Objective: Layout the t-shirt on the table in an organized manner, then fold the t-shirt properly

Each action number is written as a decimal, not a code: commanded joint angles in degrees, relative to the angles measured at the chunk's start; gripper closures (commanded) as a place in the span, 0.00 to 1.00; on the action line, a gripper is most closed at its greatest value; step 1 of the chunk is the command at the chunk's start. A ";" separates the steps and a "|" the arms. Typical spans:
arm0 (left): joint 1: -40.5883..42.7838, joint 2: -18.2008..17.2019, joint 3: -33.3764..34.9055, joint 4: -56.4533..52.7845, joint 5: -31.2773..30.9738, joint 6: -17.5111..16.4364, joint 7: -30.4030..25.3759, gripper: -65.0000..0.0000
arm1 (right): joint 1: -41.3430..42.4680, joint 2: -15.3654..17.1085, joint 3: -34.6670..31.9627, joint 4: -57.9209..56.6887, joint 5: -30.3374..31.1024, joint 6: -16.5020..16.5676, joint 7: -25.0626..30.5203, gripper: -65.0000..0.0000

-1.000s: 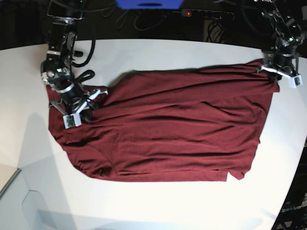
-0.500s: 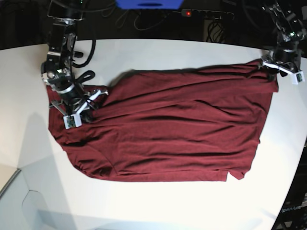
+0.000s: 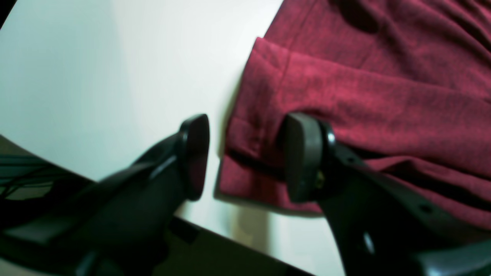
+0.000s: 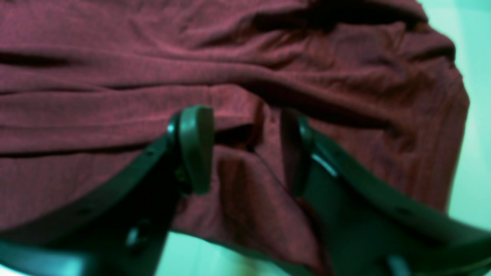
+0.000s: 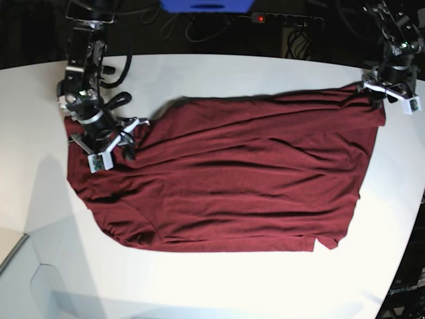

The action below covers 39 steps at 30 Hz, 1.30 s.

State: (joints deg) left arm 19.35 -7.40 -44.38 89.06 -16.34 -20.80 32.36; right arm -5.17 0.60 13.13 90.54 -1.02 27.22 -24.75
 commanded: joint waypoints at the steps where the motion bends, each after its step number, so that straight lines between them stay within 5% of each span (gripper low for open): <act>1: -0.06 -0.91 -0.32 1.27 -0.67 0.09 -1.28 0.52 | 0.29 0.32 0.63 2.78 0.97 -0.10 1.85 0.51; 18: 1.61 -0.47 -0.32 3.74 -0.76 0.09 -1.37 0.52 | -9.73 0.23 -3.50 11.39 1.06 -0.10 2.20 0.47; 27: 1.52 -0.47 -0.23 0.13 -0.76 0.09 -1.37 0.36 | -10.17 0.23 -4.03 11.48 1.06 -0.10 1.94 0.47; 39: 1.79 -0.47 0.03 -4.09 -0.41 0.01 -1.37 0.36 | -10.17 0.32 -3.67 11.57 1.06 -0.10 1.85 0.47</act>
State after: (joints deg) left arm 20.91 -7.31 -44.16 84.71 -16.78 -20.82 30.04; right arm -15.62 0.80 9.26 100.79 -0.80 27.20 -24.23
